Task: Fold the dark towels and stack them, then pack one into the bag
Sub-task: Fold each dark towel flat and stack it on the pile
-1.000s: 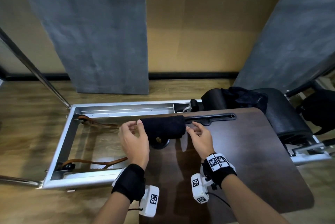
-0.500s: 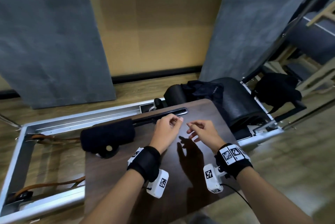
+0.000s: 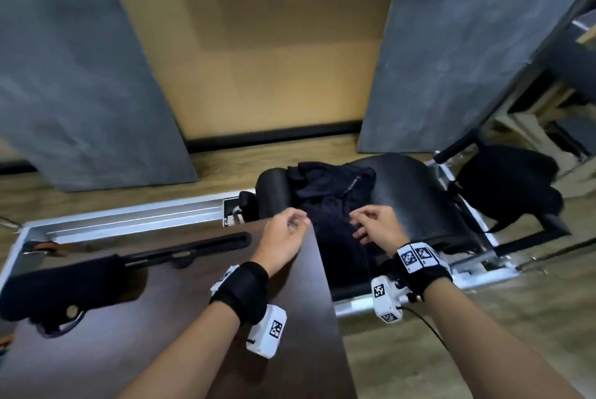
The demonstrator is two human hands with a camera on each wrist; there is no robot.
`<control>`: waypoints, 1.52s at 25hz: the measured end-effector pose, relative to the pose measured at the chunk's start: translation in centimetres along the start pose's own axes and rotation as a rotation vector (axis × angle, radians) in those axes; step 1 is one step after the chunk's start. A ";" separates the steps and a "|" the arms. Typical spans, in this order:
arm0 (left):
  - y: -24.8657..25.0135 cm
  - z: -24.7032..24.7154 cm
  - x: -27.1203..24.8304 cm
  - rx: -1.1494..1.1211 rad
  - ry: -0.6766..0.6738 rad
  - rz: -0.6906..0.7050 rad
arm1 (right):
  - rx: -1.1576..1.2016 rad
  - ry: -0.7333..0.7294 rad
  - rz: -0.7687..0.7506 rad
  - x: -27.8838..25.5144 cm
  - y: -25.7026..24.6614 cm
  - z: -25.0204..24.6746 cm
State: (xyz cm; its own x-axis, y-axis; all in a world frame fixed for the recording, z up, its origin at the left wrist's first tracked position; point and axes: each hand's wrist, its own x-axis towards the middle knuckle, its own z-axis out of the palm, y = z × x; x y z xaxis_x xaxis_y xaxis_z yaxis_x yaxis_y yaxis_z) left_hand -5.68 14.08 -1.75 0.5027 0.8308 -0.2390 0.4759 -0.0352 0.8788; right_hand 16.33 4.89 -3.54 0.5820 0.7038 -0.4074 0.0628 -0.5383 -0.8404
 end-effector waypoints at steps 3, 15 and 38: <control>1.1 1.8 3.2 -0.024 0.039 -0.097 | -0.142 -0.096 -0.025 6.2 0.1 0.2; 2.9 4.3 9.8 -0.120 0.148 -0.280 | -0.906 -0.487 -0.056 18.6 -0.4 7.5; 21.7 6.0 1.8 -0.196 -0.020 0.304 | 0.230 -0.075 -0.745 -1.2 -21.2 -16.9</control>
State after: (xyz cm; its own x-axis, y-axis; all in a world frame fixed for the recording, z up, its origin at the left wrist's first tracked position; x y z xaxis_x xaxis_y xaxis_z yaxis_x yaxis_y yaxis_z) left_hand 9.84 11.44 14.38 0.6150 0.7876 0.0393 0.1557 -0.1701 0.9730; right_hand 28.04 7.62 20.82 0.3958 0.8757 0.2766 0.2410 0.1916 -0.9514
